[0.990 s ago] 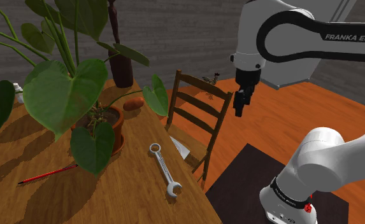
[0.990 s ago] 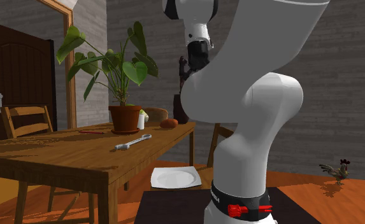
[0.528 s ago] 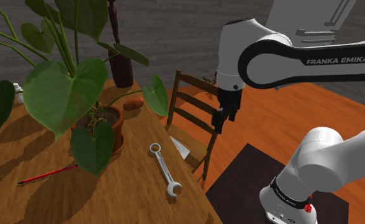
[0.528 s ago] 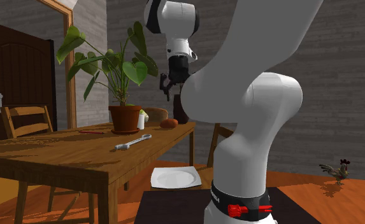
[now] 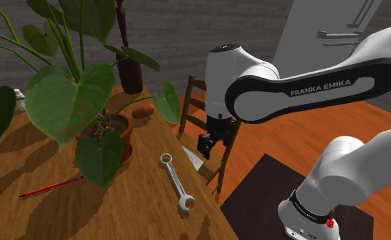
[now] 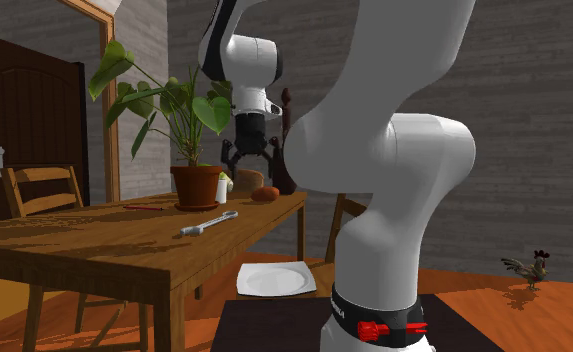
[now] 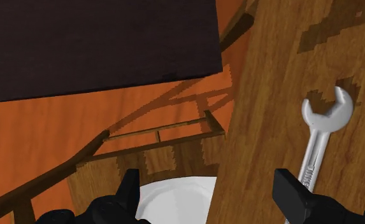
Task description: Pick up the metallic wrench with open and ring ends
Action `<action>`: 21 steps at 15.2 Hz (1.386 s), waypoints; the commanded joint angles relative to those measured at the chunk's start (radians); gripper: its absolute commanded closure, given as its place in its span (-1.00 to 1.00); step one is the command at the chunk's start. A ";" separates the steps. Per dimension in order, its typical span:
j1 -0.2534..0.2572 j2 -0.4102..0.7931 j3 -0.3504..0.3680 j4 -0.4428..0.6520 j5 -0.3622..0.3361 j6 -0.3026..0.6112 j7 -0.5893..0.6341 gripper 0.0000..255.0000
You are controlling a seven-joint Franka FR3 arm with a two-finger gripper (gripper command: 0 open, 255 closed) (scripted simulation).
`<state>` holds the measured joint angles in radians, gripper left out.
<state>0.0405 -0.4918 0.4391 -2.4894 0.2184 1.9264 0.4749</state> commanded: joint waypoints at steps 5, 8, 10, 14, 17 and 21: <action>-0.041 0.231 0.135 0.091 -0.045 0.175 0.236 -1.00; -0.061 0.362 0.190 0.154 -0.119 0.246 0.373 -1.00; -0.067 0.456 0.216 0.204 -0.188 0.283 0.474 -1.00; -0.058 0.546 0.220 0.234 -0.262 0.331 0.561 -1.00; -0.054 0.578 0.217 0.220 -0.290 0.369 0.581 -1.00; -0.050 0.607 0.213 0.210 -0.315 0.401 0.599 -1.00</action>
<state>-0.0109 0.1104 0.6519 -2.2767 -0.0929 2.3213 1.0702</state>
